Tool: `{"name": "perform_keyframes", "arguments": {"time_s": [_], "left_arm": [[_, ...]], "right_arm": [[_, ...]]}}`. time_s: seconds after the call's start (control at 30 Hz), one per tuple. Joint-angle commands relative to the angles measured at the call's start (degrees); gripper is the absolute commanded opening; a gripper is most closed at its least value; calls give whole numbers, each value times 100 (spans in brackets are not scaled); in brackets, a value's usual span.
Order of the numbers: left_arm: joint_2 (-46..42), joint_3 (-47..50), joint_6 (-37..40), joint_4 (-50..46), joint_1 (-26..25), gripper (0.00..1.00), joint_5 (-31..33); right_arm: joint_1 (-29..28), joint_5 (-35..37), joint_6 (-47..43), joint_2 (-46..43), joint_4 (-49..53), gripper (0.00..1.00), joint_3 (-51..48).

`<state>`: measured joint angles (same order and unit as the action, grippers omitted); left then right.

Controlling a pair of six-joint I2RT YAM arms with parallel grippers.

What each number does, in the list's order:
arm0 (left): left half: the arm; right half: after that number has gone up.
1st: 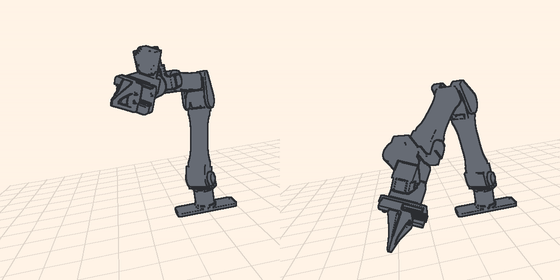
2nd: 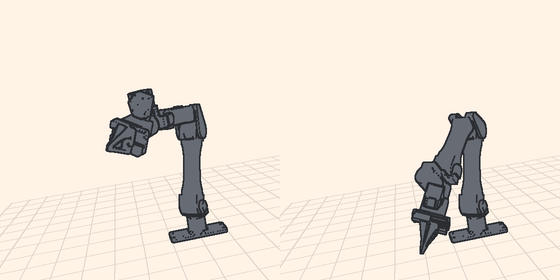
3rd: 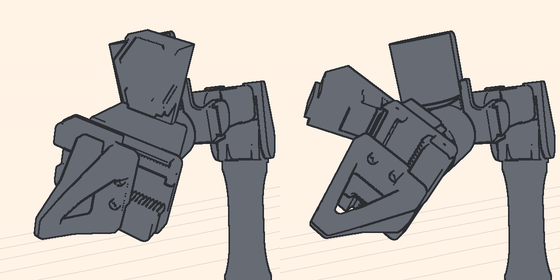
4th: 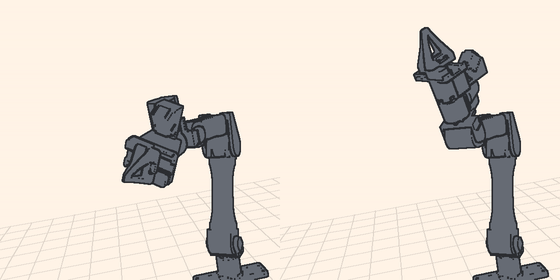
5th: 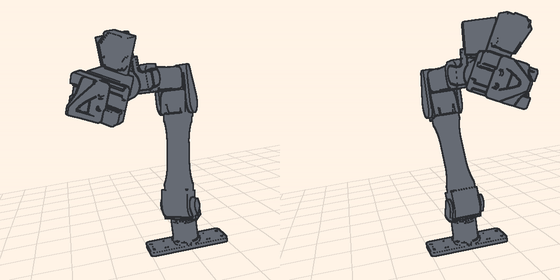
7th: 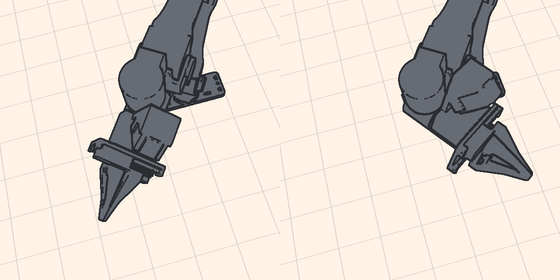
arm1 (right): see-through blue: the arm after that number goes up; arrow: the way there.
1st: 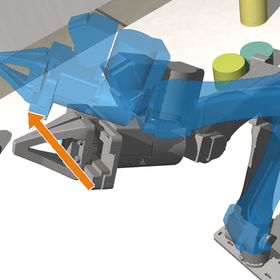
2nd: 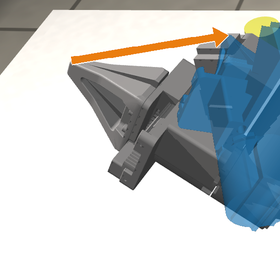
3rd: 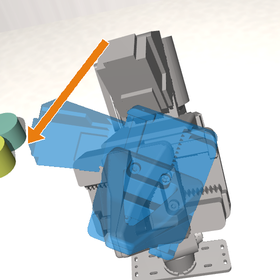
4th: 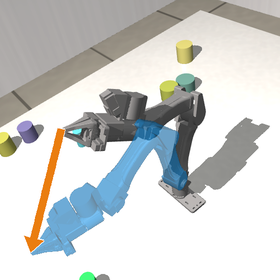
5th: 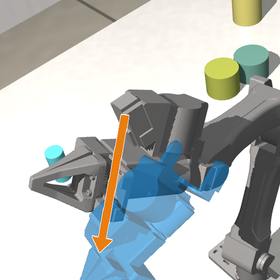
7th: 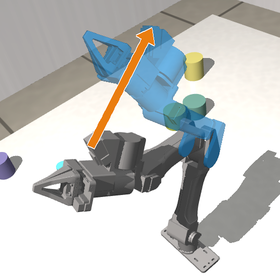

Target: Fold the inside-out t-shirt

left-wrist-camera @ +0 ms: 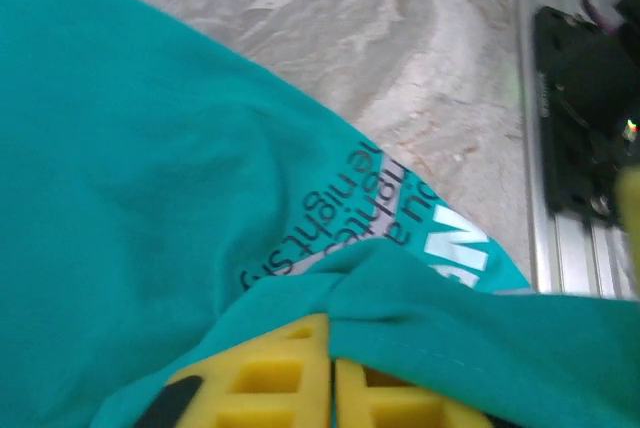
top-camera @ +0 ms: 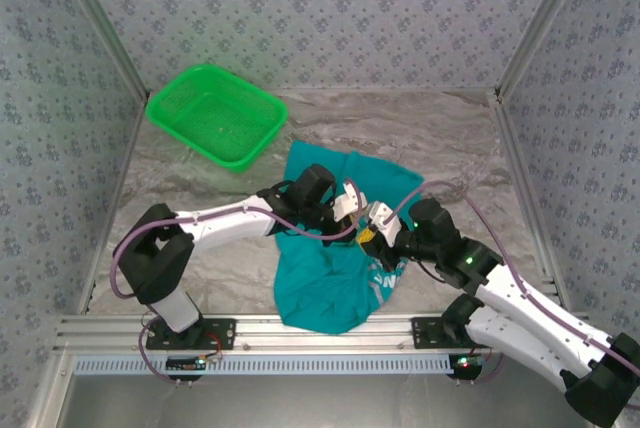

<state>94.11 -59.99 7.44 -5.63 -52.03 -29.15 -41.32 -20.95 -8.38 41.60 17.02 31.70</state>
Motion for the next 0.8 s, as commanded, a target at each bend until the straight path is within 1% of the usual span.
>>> {"name": "perform_keyframes", "arguments": {"time_s": [0.0, 0.03, 0.13, 0.17, 0.27, 0.33, 0.47, 0.53, 0.57, 0.63, 0.7, 0.77], "left_arm": [[-145, -324, -279, -135, 174, 0, 760], [-223, -363, -329, -254, 250, 0, 942], [-509, -510, -414, -697, 461, 0, 1778], [-601, -564, -424, -833, 543, 0, 1951], [-830, -676, -433, -1048, 779, 0, 2047], [-913, -698, -430, -1111, 866, 0, 2230], [-871, -755, -405, -1337, 1014, 7, 2623], [-823, -762, -448, -1427, 1098, 10, 2452], [-811, -731, -472, -1445, 1129, 11, 2195], [-831, -610, -444, -1438, 1147, 17, 1430], [-964, -281, -414, -1215, 1151, 22, 447], [-1171, 108, -519, -925, 1148, 26, -61]], "right_arm": [[-3, 188, 96, -57, 67, 0, 74], [-18, 271, 107, -43, 110, 0, 68], [-137, 433, 125, 39, 111, 0, -1], [-187, 473, 109, 101, 98, 0, -21], [-363, 597, 40, 312, 178, 0, 44], [-420, 633, 13, 382, 236, 0, 88], [-436, 620, 32, 371, 234, 0, 82], [-438, 626, 39, 360, 224, 0, 74], [-436, 656, 48, 367, 219, 0, 70], [-419, 731, 100, 389, 216, 0, 90], [-363, 734, 110, 418, 255, 0, 111], [-301, 719, 128, 428, 275, 0, 148]]}}
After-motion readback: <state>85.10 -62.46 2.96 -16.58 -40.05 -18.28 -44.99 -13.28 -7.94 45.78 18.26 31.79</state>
